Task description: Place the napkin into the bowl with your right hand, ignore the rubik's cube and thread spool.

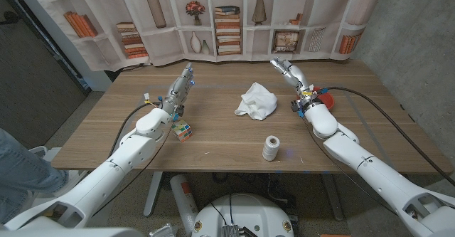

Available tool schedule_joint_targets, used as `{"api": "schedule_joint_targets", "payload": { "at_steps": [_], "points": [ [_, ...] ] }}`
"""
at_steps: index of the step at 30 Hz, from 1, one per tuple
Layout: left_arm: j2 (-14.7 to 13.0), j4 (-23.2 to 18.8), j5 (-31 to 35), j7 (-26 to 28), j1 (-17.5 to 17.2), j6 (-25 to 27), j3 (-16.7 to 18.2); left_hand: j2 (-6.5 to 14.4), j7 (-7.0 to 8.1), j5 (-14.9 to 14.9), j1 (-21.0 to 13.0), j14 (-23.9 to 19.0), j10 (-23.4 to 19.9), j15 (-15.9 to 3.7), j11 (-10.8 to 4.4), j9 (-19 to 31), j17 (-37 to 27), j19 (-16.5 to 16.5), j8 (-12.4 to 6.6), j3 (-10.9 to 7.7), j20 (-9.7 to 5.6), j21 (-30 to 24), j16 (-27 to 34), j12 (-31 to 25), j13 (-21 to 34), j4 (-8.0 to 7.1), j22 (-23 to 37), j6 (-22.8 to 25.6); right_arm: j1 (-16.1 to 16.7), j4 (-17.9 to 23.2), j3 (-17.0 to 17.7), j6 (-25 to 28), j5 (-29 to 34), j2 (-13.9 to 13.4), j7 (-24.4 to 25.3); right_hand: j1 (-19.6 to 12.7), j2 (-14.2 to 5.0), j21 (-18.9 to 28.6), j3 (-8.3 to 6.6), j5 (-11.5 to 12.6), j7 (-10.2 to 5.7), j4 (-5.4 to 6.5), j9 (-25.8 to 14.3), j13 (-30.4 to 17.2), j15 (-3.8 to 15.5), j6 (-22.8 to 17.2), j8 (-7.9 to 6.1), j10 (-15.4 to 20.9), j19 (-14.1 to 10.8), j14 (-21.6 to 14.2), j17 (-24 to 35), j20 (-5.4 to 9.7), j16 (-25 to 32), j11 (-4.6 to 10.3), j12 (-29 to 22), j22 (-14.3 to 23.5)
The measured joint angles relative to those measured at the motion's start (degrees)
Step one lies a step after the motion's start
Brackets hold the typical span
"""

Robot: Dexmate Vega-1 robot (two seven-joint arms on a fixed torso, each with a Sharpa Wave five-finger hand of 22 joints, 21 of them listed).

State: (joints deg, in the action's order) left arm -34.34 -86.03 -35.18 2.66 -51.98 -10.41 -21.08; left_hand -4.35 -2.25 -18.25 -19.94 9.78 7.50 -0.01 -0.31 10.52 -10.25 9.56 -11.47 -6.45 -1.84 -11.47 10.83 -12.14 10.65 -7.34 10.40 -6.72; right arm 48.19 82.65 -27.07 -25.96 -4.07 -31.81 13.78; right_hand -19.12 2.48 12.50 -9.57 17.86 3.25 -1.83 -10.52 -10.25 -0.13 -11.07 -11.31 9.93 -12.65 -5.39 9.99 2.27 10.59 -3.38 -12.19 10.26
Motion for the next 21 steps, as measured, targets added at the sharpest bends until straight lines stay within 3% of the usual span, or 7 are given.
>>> {"api": "schedule_joint_targets", "payload": {
  "at_steps": [21],
  "points": [
    [-0.8,-0.7,0.3,0.1,0.0,0.9,0.0,0.5,0.22,0.0,0.1,0.0,0.0,0.0,0.0,0.0,0.0,0.0,0.0,0.0,0.0,0.0,0.0,0.0,0.0,0.0,0.0,0.4,-1.6,-0.6,-2.1,0.2,11.0,-0.1,5.6,-0.8,0.22,0.0,0.0,0.0,-0.7,-0.79,0.0,0.0,0.66,-0.7,0.0,0.7,-0.9,-0.7,0.0,0.09,0.0,0.72,0.0,-0.1]
  ]
}}
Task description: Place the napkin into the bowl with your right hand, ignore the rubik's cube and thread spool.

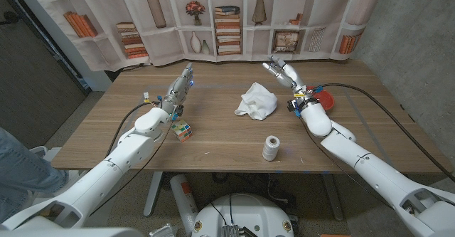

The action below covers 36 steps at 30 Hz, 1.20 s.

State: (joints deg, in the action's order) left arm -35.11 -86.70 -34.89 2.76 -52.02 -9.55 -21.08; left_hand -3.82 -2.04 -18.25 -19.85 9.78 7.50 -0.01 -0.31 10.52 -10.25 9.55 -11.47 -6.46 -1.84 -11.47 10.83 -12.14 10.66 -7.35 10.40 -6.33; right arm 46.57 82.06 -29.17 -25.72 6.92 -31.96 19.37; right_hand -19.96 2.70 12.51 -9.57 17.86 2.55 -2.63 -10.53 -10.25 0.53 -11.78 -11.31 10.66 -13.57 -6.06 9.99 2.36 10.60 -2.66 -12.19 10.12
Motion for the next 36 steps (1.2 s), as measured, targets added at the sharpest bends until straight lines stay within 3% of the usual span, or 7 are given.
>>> {"api": "schedule_joint_targets", "payload": {
  "at_steps": [36],
  "points": [
    [0.5,-0.1,-0.1,-0.2,0.0,-0.2,-0.2,0.2,0.0,-0.2,-0.2,0.0,0.0,0.0,0.0,0.0,0.0,0.0,0.0,0.23,0.0,0.0,0.0,0.0,0.0,0.23,0.0,0.0,-0.7,5.6,-3.4,8.4,13.6,-4.6,3.6,-1.7,-0.6,-0.5,-0.24,0.8,-0.7,-0.71,0.0,0.0,0.2,1.2,0.38,0.3,-0.6,-0.6,0.3,0.0,0.0,0.29,0.0,0.0]
  ]
}}
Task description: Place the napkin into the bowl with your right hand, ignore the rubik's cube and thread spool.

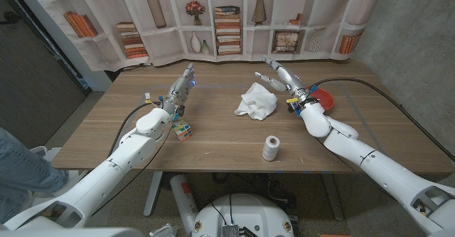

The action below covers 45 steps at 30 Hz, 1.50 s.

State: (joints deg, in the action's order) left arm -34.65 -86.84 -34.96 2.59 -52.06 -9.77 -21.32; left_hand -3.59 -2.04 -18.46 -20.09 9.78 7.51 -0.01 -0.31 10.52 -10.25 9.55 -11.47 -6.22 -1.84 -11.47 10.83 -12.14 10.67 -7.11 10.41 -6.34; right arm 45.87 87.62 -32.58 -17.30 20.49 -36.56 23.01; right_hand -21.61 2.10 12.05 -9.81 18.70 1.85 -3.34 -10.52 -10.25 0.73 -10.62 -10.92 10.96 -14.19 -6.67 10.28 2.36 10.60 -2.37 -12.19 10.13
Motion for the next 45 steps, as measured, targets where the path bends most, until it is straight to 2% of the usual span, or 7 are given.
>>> {"api": "schedule_joint_targets", "payload": {
  "at_steps": [15,19,27,45],
  "points": [
    [-0.3,-0.5,-0.6,-0.6,-0.2,0.3,0.1,0.0,0.21,0.0,0.0,0.0,0.0,0.0,0.0,0.0,0.0,0.0,0.0,0.23,0.0,0.0,0.0,0.0,0.0,0.23,0.0,0.2,-1.1,1.3,-2.0,4.2,4.4,-0.7,0.3,0.0,0.01,-0.4,-0.07,0.0,-0.32,-0.39,0.0,0.0,-0.53,1.8,0.33,-0.3,0.2,0.5,0.0,-0.23,0.0,-0.1,0.4,0.0],
    [-0.3,-0.5,-0.6,-0.7,-0.2,0.4,0.1,0.0,0.2,0.0,0.0,0.0,0.0,0.0,0.0,0.0,0.0,0.0,0.0,0.23,0.0,0.0,0.0,0.0,0.0,0.23,0.0,0.2,-1.4,1.8,-2.5,5.0,5.2,-1.0,0.3,-0.3,0.3,-0.4,-0.07,0.0,0.29,-0.39,0.0,0.0,-0.53,2.4,0.33,-0.3,0.4,0.5,0.0,-0.01,0.0,-0.1,0.3,0.0],
    [-0.5,-0.5,-0.5,-0.8,0.0,0.6,0.1,0.3,-0.11,0.0,-0.3,0.0,0.0,0.0,0.0,0.0,0.0,0.0,0.0,0.23,0.0,0.0,0.0,0.0,0.0,0.23,0.0,0.5,-1.7,2.9,-3.3,6.9,6.7,-1.7,0.2,-0.3,0.31,-0.4,0.17,0.0,0.09,-0.63,0.0,0.0,-0.53,2.6,0.33,-0.7,0.4,0.5,0.0,-0.01,0.0,0.21,0.3,0.0],
    [-0.6,-0.6,-0.3,-0.8,0.0,0.6,0.0,0.3,-0.11,0.0,-0.3,0.0,0.0,0.0,0.0,0.0,0.0,0.0,0.0,0.48,0.0,0.0,0.0,0.0,0.0,0.48,0.0,0.5,-2.2,5.6,-5.2,13.9,12.2,-2.8,-1.6,-0.3,0.31,-0.9,0.17,0.0,0.09,-0.62,-0.3,-0.3,-0.84,2.5,0.33,-1.0,0.9,0.8,0.0,-0.42,0.0,-0.09,0.3,0.0]
  ]
}}
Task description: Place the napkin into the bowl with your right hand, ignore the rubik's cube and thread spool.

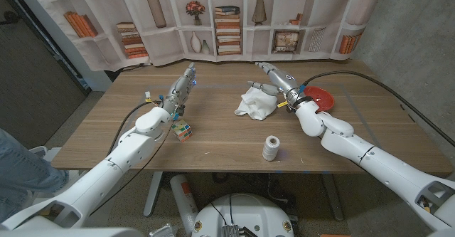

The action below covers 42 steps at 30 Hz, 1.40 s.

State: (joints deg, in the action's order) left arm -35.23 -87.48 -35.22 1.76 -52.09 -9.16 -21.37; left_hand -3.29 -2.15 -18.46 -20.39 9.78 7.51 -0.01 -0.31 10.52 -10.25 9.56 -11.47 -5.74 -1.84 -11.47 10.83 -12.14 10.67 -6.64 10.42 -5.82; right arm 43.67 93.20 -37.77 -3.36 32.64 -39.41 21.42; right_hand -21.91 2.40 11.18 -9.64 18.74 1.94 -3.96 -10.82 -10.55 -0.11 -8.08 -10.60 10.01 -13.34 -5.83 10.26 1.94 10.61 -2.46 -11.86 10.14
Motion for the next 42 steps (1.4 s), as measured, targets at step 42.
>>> {"api": "schedule_joint_targets", "payload": {
  "at_steps": [42],
  "points": [
    [-0.1,-1.3,0.2,1.3,-1.2,-0.4,0.4,0.2,0.45,0.0,-0.2,0.0,-0.2,0.0,-0.21,0.0,0.0,0.3,0.0,0.55,0.31,0.0,0.0,0.0,0.0,0.08,0.1,0.4,-2.1,4.3,-3.9,9.6,4.8,-1.6,-8.9,-1.6,0.98,0.4,0.39,0.6,-0.33,-1.52,0.0,0.0,-2.38,0.6,-0.5,-0.9,-2.9,-1.6,-0.1,-4.93,0.0,-0.52,0.0,0.0]
  ]
}}
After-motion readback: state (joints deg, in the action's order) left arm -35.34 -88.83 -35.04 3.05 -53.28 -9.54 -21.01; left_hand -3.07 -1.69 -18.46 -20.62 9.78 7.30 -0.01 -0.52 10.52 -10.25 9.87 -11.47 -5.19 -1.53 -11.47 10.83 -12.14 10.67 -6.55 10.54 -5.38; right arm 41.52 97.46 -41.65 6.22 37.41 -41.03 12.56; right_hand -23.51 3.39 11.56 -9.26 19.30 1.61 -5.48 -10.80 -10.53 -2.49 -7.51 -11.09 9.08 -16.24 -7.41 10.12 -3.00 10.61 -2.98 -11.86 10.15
